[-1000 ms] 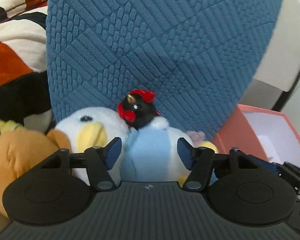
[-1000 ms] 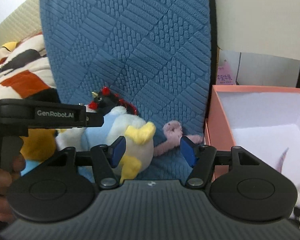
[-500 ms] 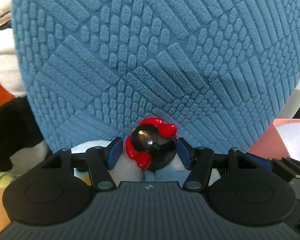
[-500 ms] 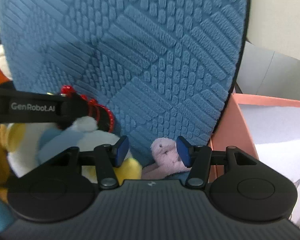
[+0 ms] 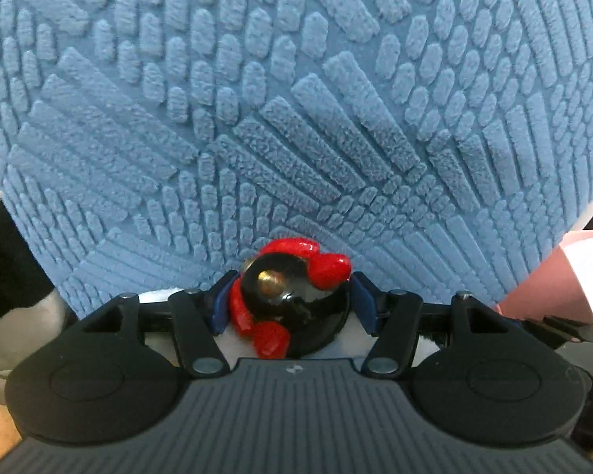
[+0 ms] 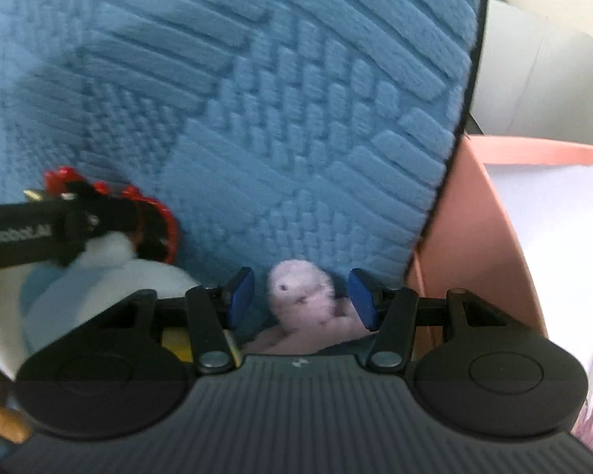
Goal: Organize objects
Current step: 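Grasp the red-black figure with the left tool while the right tool grasps the pink mouse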
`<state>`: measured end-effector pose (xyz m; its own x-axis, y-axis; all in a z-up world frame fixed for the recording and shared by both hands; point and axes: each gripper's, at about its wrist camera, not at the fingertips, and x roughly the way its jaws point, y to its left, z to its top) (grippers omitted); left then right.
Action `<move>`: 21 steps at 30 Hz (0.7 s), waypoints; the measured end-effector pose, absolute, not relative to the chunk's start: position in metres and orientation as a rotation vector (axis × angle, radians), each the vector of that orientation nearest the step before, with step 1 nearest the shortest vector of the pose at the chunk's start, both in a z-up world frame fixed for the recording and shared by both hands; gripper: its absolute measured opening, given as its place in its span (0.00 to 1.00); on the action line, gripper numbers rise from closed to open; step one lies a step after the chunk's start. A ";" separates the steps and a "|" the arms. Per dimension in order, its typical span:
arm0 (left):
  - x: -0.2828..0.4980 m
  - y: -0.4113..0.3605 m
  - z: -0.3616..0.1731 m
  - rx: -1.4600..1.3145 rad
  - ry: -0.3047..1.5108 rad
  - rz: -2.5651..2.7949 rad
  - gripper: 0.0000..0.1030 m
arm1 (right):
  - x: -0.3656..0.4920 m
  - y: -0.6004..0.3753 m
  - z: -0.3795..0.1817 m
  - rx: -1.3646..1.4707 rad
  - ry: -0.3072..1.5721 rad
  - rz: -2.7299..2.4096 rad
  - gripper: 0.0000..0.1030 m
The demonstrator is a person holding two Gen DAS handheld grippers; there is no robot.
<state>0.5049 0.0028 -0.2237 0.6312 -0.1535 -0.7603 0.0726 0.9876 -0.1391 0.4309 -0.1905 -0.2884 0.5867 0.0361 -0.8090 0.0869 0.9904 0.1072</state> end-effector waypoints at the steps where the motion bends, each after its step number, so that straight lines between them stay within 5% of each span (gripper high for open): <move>1: 0.507 0.002 -0.225 -0.096 0.878 -0.121 0.64 | 0.432 -0.192 -0.290 0.146 0.954 -0.033 0.45; 3: 0.509 0.000 -0.226 -0.095 0.872 -0.104 0.62 | 0.432 -0.191 -0.292 0.132 0.959 -0.022 0.35; 21: 0.441 -0.011 -0.173 -0.144 0.707 -0.106 0.62 | 0.392 -0.186 -0.242 0.050 0.790 0.041 0.34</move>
<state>0.4411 -0.0109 -0.1730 0.7554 -0.1452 -0.6390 0.0479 0.9848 -0.1671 0.3924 -0.1862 -0.2417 0.7029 0.0555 -0.7091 -0.0178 0.9980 0.0605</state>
